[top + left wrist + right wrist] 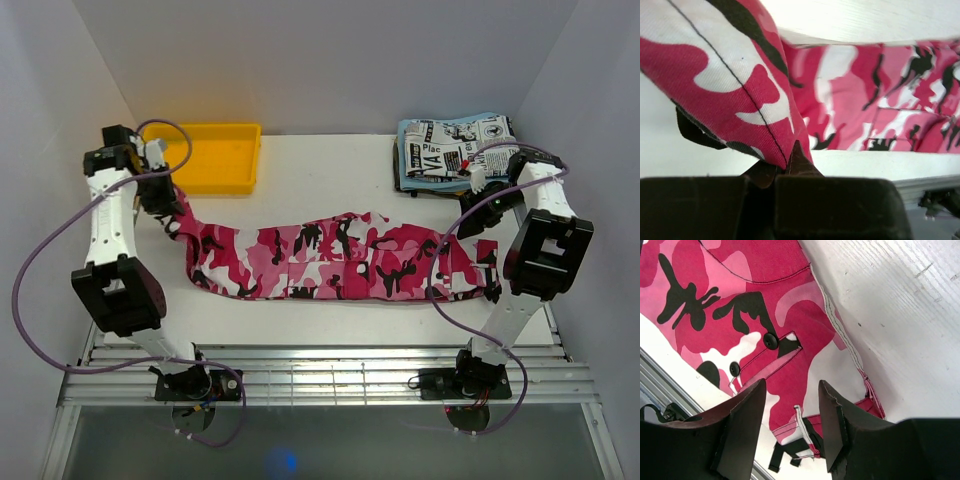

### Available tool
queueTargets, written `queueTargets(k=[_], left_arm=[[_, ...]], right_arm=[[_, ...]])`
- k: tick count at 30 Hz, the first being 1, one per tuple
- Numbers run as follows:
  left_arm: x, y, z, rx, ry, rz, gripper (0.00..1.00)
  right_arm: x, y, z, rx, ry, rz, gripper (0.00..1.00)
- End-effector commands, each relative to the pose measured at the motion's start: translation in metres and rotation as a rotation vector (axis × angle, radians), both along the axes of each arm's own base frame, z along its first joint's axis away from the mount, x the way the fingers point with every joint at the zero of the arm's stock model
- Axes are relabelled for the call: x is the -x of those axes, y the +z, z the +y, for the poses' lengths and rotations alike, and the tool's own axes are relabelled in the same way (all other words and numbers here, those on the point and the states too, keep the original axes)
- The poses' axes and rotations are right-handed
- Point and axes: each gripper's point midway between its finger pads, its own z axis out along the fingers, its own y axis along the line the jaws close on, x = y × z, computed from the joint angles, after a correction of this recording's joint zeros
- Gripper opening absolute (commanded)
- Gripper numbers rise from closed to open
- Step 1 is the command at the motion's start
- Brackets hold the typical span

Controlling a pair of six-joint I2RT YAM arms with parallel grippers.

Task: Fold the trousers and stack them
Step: Fold the trousers

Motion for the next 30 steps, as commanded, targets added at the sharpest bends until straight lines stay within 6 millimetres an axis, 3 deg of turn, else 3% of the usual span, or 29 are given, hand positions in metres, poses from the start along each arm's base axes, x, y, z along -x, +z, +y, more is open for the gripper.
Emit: queueTargets(k=[1, 3, 4, 7, 10, 13, 17, 19, 20, 23, 26, 28, 30], left_arm=[[0.029, 0.052, 0.063, -0.154, 0.140, -0.091, 0.00], [0.032, 0.062, 0.087, -0.206, 0.173, -0.104, 0.00], [0.029, 0.076, 0.097, -0.266, 0.169, -0.140, 0.00], [0.025, 0.097, 0.094, -0.271, 0.128, -0.182, 0.00], [0.026, 0.096, 0.074, -0.247, 0.079, -0.166, 0.00], [0.024, 0.086, 0.030, -0.168, -0.004, -0.152, 0.00], [0.016, 0.076, -0.047, -0.036, -0.147, -0.153, 0.00], [0.010, 0.071, -0.070, 0.001, -0.151, -0.138, 0.00], [0.007, 0.070, -0.095, 0.014, -0.204, -0.147, 0.00], [-0.009, 0.064, -0.127, 0.103, -0.212, -0.165, 0.00], [-0.009, 0.042, -0.168, 0.176, -0.268, -0.135, 0.00], [-0.004, 0.016, -0.199, 0.200, -0.311, -0.083, 0.00], [0.000, -0.002, -0.216, 0.204, -0.333, -0.051, 0.00]], right_arm=[[-0.007, 0.006, 0.006, -0.043, 0.005, -0.009, 0.52], [-0.009, 0.007, 0.006, -0.041, 0.004, -0.013, 0.52], [-0.009, 0.008, 0.006, -0.039, 0.004, -0.014, 0.52], [-0.008, 0.011, 0.005, -0.033, 0.004, -0.024, 0.52], [-0.008, 0.015, 0.005, -0.031, 0.006, -0.036, 0.52], [-0.006, 0.015, 0.006, -0.035, 0.004, -0.032, 0.52], [-0.006, 0.017, 0.004, -0.024, 0.009, -0.037, 0.52], [-0.005, 0.018, 0.002, -0.024, 0.005, -0.038, 0.52], [-0.004, 0.018, 0.000, -0.023, 0.004, -0.036, 0.52], [-0.001, 0.016, -0.001, -0.023, 0.004, -0.025, 0.52], [0.003, 0.013, -0.003, -0.023, -0.001, -0.014, 0.51], [0.004, 0.014, -0.004, -0.021, -0.005, -0.018, 0.51], [0.006, 0.014, -0.004, -0.021, -0.008, -0.014, 0.51]])
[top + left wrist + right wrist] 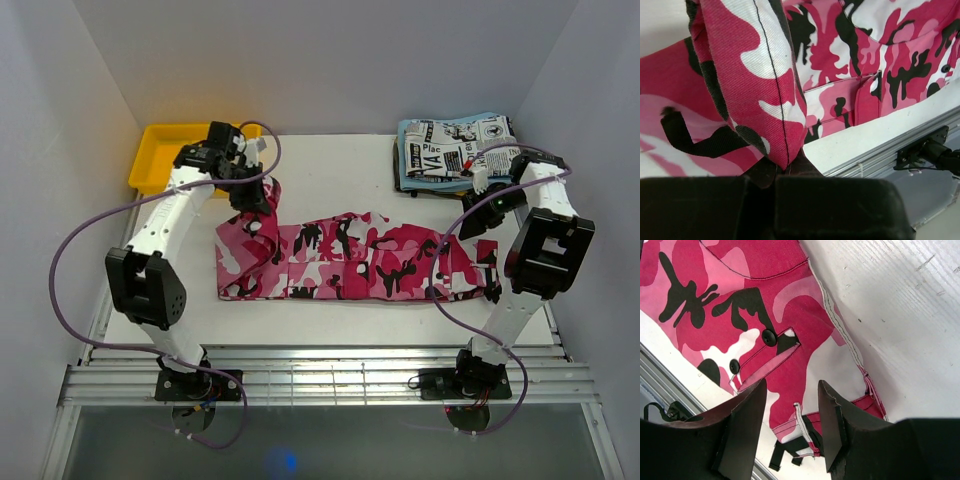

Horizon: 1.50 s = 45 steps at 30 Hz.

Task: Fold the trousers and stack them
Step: Fold the trousers

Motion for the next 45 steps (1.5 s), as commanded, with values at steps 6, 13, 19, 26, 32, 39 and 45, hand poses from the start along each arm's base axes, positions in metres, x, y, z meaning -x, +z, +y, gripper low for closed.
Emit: queueTargets(k=[6, 13, 19, 26, 32, 39, 45], left_arm=[[0.004, -0.051, -0.083, 0.102, -0.047, 0.004, 0.00], [0.012, -0.091, -0.117, 0.076, -0.034, 0.076, 0.00], [0.016, -0.108, -0.134, 0.056, -0.033, 0.105, 0.00], [0.026, -0.115, -0.149, 0.048, -0.080, 0.114, 0.37], [0.024, -0.080, -0.153, 0.078, -0.149, 0.007, 0.98], [0.021, -0.028, -0.111, 0.126, -0.184, -0.083, 0.98], [0.007, -0.041, 0.007, 0.063, 0.005, -0.042, 0.98]], right_arm=[[0.008, 0.013, -0.002, 0.010, 0.004, -0.021, 0.51], [0.009, 0.007, 0.001, -0.010, -0.001, 0.001, 0.51], [0.011, 0.004, 0.000, -0.008, 0.003, 0.006, 0.51], [0.012, 0.003, 0.000, -0.008, 0.001, 0.010, 0.52], [0.011, 0.006, 0.003, -0.024, -0.005, 0.006, 0.52], [0.006, 0.020, 0.033, -0.105, -0.009, -0.006, 0.51], [-0.007, 0.038, 0.107, -0.272, -0.009, -0.024, 0.58]])
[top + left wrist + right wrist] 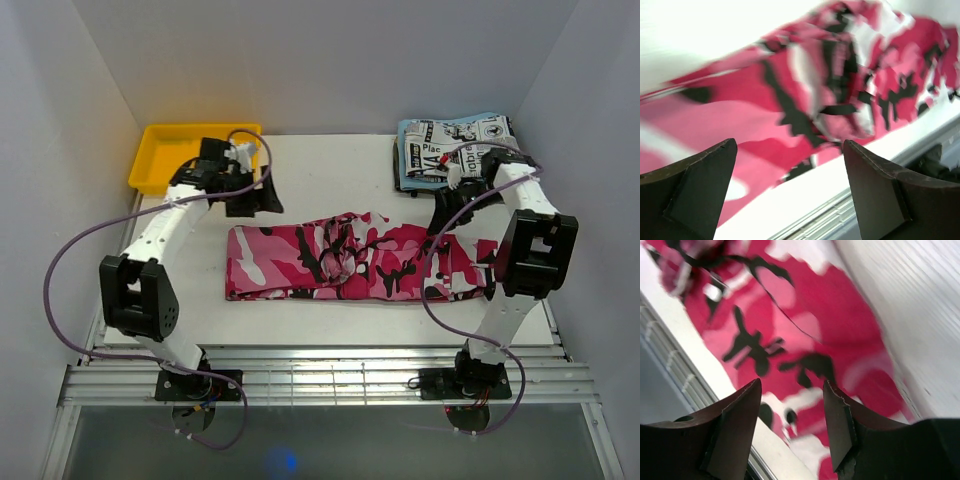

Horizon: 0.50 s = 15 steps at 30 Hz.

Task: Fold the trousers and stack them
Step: Fold the trousers

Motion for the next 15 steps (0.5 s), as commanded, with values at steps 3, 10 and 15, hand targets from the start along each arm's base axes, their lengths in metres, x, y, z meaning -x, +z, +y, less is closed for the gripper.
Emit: queueTargets(k=[3, 10, 15], left_arm=[[0.022, -0.016, 0.106, -0.064, 0.132, 0.079, 0.98], [0.074, -0.055, 0.160, -0.278, -0.049, 0.045, 0.87], [0.090, -0.024, 0.164, -0.419, -0.314, -0.330, 0.93]], right_arm=[[-0.016, 0.038, 0.095, -0.239, -0.045, -0.036, 0.64], [-0.022, -0.001, 0.171, -0.187, -0.123, 0.097, 0.71], [-0.010, -0.022, 0.189, -0.180, -0.113, 0.177, 0.76]])
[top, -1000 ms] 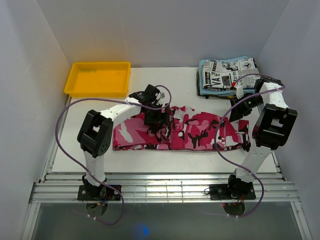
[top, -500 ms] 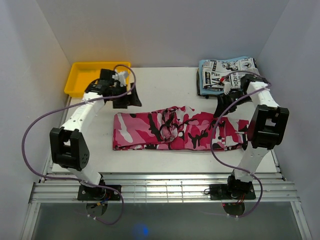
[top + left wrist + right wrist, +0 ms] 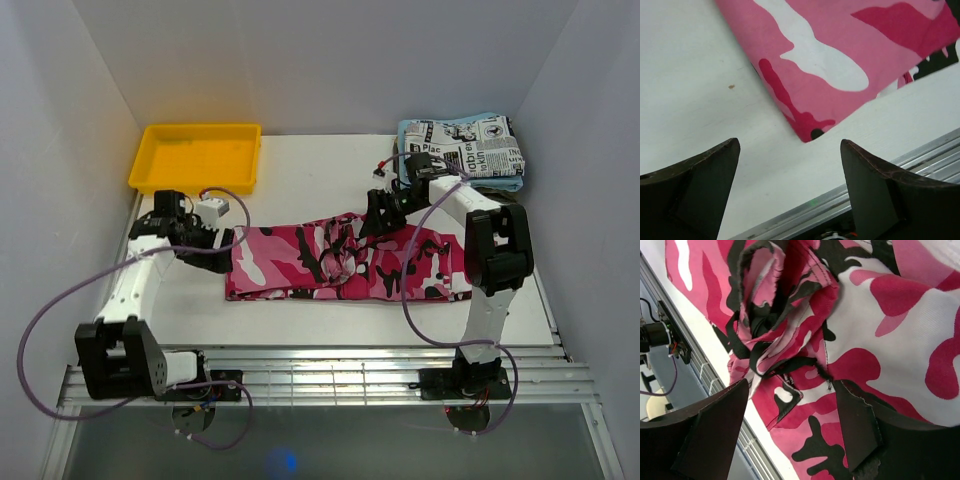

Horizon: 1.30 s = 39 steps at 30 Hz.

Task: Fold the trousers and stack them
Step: Fold the trousers

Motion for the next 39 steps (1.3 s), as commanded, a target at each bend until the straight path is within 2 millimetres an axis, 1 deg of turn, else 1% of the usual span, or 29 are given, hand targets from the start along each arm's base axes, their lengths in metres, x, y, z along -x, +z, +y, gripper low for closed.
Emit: queueTargets(k=[1, 2, 3, 5, 6, 9, 11, 12, 14, 15, 16, 17, 18, 19, 22, 23, 25, 26, 27, 29, 33, 35, 37, 39], left_arm=[[-0.001, 0.045, 0.001, -0.125, -0.344, -0.369, 0.93], [0.005, 0.040, 0.000, -0.137, -0.394, -0.394, 0.91], [0.007, 0.050, -0.004, -0.170, -0.495, -0.484, 0.89], [0.010, 0.047, -0.008, -0.199, -0.583, -0.522, 0.87], [0.015, 0.041, -0.013, -0.216, -0.665, -0.520, 0.82], [0.020, 0.032, -0.030, -0.240, -0.819, -0.509, 0.75], [0.021, 0.026, -0.039, -0.240, -0.877, -0.491, 0.73], [0.026, 0.022, -0.051, -0.234, -0.935, -0.485, 0.72], [0.031, 0.008, -0.059, -0.252, -0.986, -0.440, 0.71], [0.035, 0.004, -0.071, -0.254, -1.034, -0.437, 0.71], [0.040, -0.006, -0.071, -0.272, -1.051, -0.409, 0.71], [0.041, -0.010, -0.073, -0.279, -1.068, -0.404, 0.71], [0.041, -0.012, -0.080, -0.288, -1.090, -0.423, 0.71], [0.046, -0.020, -0.080, -0.293, -1.106, -0.405, 0.71], [0.051, -0.036, -0.080, -0.337, -1.145, -0.374, 0.70], [0.050, -0.039, -0.077, -0.364, -1.150, -0.371, 0.70], [0.042, -0.039, -0.078, -0.396, -1.152, -0.410, 0.70], [0.043, -0.043, -0.077, -0.410, -1.165, -0.413, 0.70], [0.036, -0.040, -0.078, -0.431, -1.156, -0.442, 0.70], [0.037, -0.045, -0.077, -0.440, -1.169, -0.441, 0.69], [0.021, -0.044, -0.079, -0.500, -1.160, -0.512, 0.67], [0.017, -0.044, -0.082, -0.510, -1.163, -0.533, 0.66], [0.015, -0.048, -0.082, -0.518, -1.172, -0.529, 0.64], [0.013, -0.048, -0.085, -0.518, -1.174, -0.535, 0.64]], right_arm=[[-0.004, -0.009, 0.011, -0.010, -0.048, 0.039, 0.76], [-0.001, -0.009, 0.014, -0.016, -0.056, 0.063, 0.76], [0.003, -0.009, 0.020, -0.027, -0.047, 0.077, 0.76], [0.007, -0.009, 0.026, -0.050, -0.040, 0.093, 0.76], [0.010, -0.009, 0.031, -0.057, -0.028, 0.101, 0.76], [0.016, -0.013, 0.037, -0.065, -0.017, 0.120, 0.76], [0.018, -0.015, 0.038, -0.075, -0.016, 0.141, 0.76], [0.020, -0.016, 0.039, -0.081, -0.014, 0.143, 0.76], [0.023, -0.015, 0.041, -0.097, -0.018, 0.162, 0.76], [0.027, -0.018, 0.044, -0.098, -0.013, 0.166, 0.76], [0.029, -0.018, 0.045, -0.099, -0.011, 0.174, 0.76], [0.030, -0.019, 0.045, -0.098, -0.010, 0.175, 0.76], [0.032, -0.020, 0.047, -0.096, -0.005, 0.177, 0.76], [0.033, -0.022, 0.047, -0.097, -0.004, 0.179, 0.76], [0.035, -0.024, 0.049, -0.102, -0.002, 0.198, 0.75], [0.036, -0.024, 0.049, -0.105, -0.002, 0.203, 0.75], [0.037, -0.026, 0.050, -0.104, 0.002, 0.209, 0.74], [0.038, -0.027, 0.050, -0.102, 0.002, 0.210, 0.74], [0.039, -0.028, 0.050, -0.100, 0.004, 0.213, 0.74], [0.042, -0.030, 0.048, -0.098, 0.005, 0.223, 0.74], [0.044, -0.030, 0.047, -0.101, 0.016, 0.225, 0.74], [0.045, -0.031, 0.046, -0.099, 0.016, 0.230, 0.74], [0.046, -0.032, 0.047, -0.102, 0.018, 0.238, 0.74], [0.045, -0.032, 0.046, -0.099, 0.016, 0.242, 0.74]])
